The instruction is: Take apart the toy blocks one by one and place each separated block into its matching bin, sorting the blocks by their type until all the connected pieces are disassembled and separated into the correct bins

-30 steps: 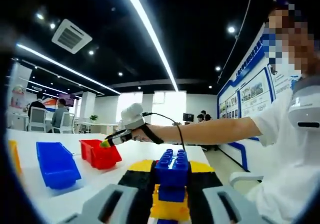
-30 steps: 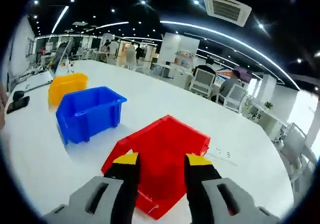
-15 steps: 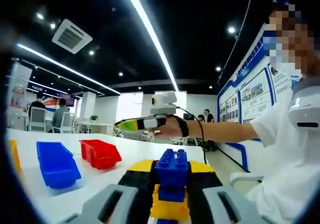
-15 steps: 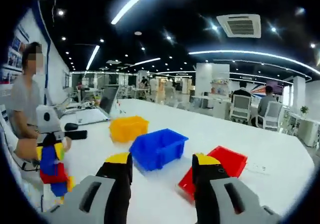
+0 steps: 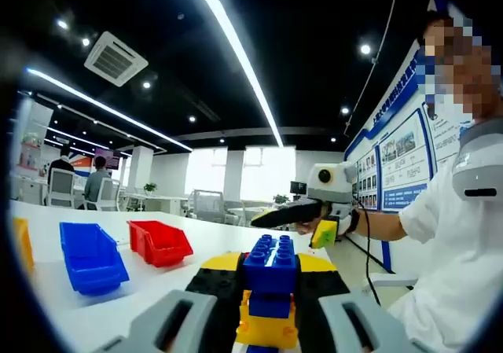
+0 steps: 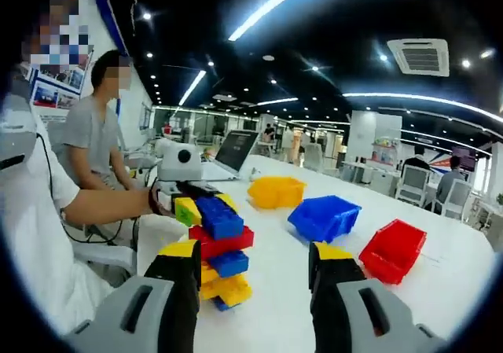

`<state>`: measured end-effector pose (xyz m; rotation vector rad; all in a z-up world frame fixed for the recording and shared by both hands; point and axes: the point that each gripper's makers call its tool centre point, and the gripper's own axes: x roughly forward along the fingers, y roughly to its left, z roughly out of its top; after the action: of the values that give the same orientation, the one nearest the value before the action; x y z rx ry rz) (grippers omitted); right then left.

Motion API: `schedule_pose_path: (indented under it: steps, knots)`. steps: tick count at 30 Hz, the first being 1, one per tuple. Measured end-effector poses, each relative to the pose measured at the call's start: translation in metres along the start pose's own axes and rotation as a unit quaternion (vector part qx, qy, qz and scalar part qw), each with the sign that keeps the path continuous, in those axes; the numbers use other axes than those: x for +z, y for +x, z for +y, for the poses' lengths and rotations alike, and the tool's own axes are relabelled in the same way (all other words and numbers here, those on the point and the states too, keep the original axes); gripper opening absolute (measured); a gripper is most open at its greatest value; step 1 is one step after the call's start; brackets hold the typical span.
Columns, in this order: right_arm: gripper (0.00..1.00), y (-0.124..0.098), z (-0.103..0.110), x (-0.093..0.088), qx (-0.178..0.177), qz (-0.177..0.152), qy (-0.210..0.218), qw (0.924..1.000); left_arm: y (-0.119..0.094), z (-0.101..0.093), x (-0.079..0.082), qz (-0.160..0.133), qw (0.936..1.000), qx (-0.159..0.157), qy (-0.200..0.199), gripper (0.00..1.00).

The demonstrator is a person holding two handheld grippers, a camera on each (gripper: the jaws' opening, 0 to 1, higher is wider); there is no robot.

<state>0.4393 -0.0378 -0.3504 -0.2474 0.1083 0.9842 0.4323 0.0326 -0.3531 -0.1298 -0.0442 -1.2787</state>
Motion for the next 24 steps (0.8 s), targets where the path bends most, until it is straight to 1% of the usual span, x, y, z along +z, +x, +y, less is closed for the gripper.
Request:
schedule_pose_path:
  steps: [1,2,3,4,7,8,9,10,11,12,13,14,16,18,21,22,23,24]
  knots:
    - [0.54,-0.001,0.010,0.002,0.002,-0.014,0.005,0.9999,0.000,-0.001,0.000,-0.001,1.0000,0.001,0.001,0.26]
    - [0.53,-0.002,0.015,0.003,-0.013,-0.022,0.013,0.9996,-0.001,-0.001,0.000,-0.001,1.0000,0.003,0.001,0.26]
    - [0.51,-0.003,0.016,0.002,-0.030,-0.022,0.012,0.9993,-0.001,-0.001,0.000,-0.001,1.0000,0.005,0.001,0.26]
    - [0.49,-0.004,0.028,0.004,-0.041,-0.034,0.005,0.9986,-0.001,-0.002,0.000,-0.001,1.0000,0.008,0.005,0.26]
    - [0.46,-0.005,0.037,0.001,-0.084,-0.028,-0.034,0.9955,-0.002,-0.003,0.000,-0.001,0.9999,0.016,0.006,0.26]
    - [0.45,-0.004,0.042,0.001,-0.093,-0.033,-0.040,0.9944,-0.003,-0.003,0.000,-0.003,0.9998,0.019,0.006,0.26]
    - [0.44,-0.003,0.044,-0.003,-0.107,-0.028,-0.040,0.9931,-0.003,-0.002,0.000,-0.004,0.9996,0.026,0.005,0.26]
    - [0.43,0.000,0.052,-0.005,-0.107,-0.029,-0.040,0.9931,-0.003,-0.003,0.000,-0.005,0.9995,0.031,0.003,0.26]
    - [0.43,0.001,0.055,-0.007,-0.115,-0.029,-0.042,0.9920,-0.003,-0.003,0.000,-0.006,0.9993,0.036,0.004,0.26]
    - [0.42,0.003,0.056,-0.008,-0.133,-0.026,-0.051,0.9894,-0.004,-0.003,0.000,-0.007,0.9991,0.043,0.002,0.26]
    - [0.39,0.004,0.055,-0.007,-0.152,-0.032,-0.053,0.9865,-0.004,-0.002,0.000,-0.007,0.9987,0.050,0.001,0.26]
    - [0.36,0.004,0.055,-0.005,-0.159,-0.040,-0.059,0.9848,-0.004,-0.002,0.000,-0.008,0.9985,0.055,0.002,0.26]
    - [0.35,0.006,0.053,-0.005,-0.175,-0.047,-0.049,0.9822,-0.004,-0.003,0.000,-0.007,0.9979,0.064,0.006,0.26]
    - [0.35,0.009,0.053,-0.003,-0.182,-0.053,-0.051,0.9805,-0.004,-0.004,0.000,-0.007,0.9973,0.072,0.012,0.26]
    - [0.36,0.015,0.055,-0.002,-0.190,-0.052,-0.053,0.9790,-0.003,-0.002,0.000,-0.008,0.9972,0.074,0.011,0.26]
    - [0.35,0.015,0.053,-0.001,-0.198,-0.049,-0.052,0.9775,-0.002,-0.002,0.000,-0.009,0.9973,0.073,0.009,0.26]
    - [0.35,0.016,0.050,-0.001,-0.204,-0.050,-0.039,0.9769,-0.002,-0.003,0.000,-0.011,0.9973,0.072,0.007,0.26]
    - [0.31,0.018,0.048,-0.001,-0.211,-0.055,-0.019,0.9758,-0.002,-0.003,0.000,-0.012,0.9974,0.071,0.006,0.26]
